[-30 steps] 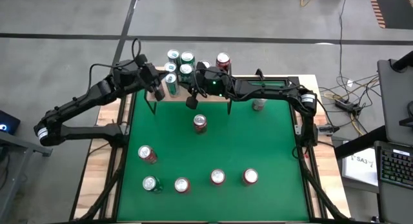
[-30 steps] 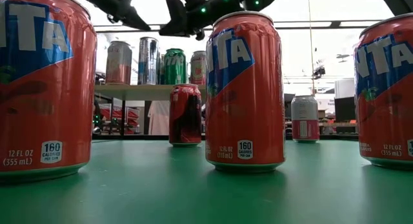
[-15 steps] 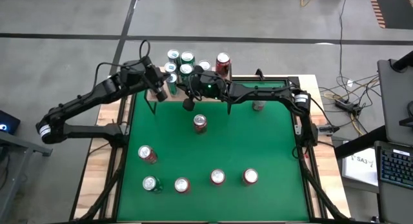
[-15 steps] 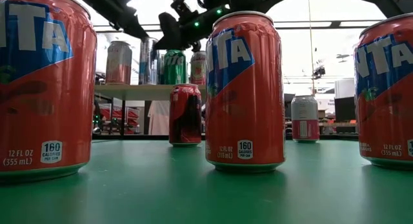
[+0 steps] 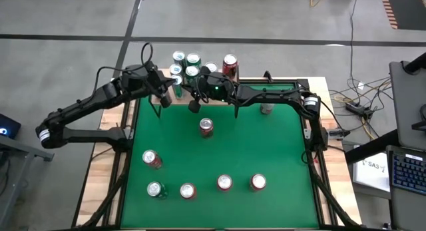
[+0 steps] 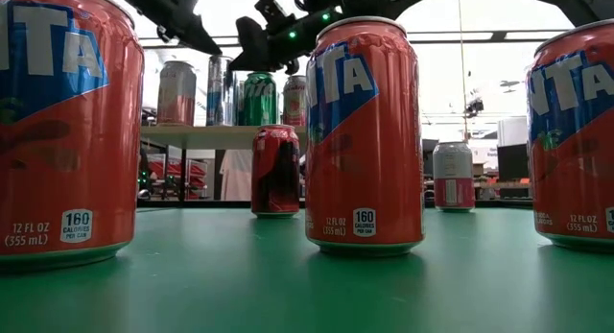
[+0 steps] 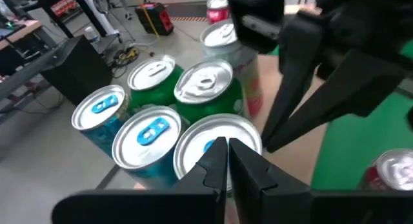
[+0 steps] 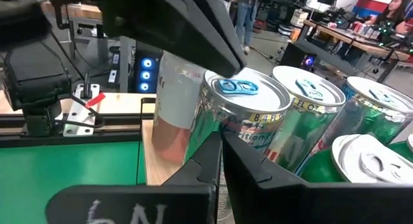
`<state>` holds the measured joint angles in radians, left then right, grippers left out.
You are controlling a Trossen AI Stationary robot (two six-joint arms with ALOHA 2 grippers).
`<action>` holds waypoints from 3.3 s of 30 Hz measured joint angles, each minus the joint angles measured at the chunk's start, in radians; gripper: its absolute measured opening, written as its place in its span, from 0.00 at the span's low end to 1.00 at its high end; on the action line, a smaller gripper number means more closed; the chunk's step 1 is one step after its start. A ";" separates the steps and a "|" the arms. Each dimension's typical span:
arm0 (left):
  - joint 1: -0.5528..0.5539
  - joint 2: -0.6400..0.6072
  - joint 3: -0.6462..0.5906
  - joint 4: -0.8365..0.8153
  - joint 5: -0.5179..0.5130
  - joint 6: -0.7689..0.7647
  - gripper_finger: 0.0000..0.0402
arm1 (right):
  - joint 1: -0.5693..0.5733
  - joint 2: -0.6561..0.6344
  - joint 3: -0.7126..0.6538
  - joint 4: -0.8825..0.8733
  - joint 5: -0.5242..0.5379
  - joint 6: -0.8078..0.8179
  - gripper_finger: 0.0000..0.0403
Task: Place canned beverage on shelf
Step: Put the white and red can on the shelf
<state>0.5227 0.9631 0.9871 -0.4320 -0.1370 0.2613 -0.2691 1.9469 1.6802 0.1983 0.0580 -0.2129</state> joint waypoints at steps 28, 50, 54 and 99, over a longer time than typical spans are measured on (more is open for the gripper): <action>-0.019 0.027 0.001 0.011 -0.040 0.071 0.00 | 0.003 -0.002 0.000 -0.006 0.021 0.004 0.02; -0.054 0.025 0.001 0.009 -0.036 -0.099 0.00 | 0.002 -0.002 0.001 0.028 0.021 -0.006 0.02; -0.055 0.024 0.001 0.025 -0.036 -0.098 0.00 | 0.002 -0.002 0.001 0.028 0.021 -0.006 0.02; -0.046 0.058 0.105 -0.128 -0.111 0.201 0.00 | -0.005 -0.032 0.002 0.140 -0.040 -0.070 0.02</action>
<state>0.4767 1.0215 1.0918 -0.5603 -0.2475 0.4624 -0.2737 1.9151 1.6817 0.3378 0.0181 -0.2826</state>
